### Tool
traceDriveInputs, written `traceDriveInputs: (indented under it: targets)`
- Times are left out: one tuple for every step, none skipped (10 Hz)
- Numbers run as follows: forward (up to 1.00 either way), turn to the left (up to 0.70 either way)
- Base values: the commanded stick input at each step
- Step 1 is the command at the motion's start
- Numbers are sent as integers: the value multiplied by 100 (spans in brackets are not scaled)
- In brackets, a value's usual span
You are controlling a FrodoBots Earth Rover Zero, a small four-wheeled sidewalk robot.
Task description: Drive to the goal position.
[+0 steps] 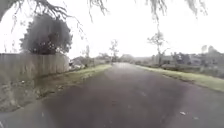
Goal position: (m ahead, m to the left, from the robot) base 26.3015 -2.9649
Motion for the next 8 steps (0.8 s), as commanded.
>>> traceDriveInputs:
  targets:
    - [70, -35]
    - [70, -33]
    - [70, -17]
    - [70, 0]
    - [70, 0]
    - [70, 0]
    - [70, 0]
    - [70, 0]
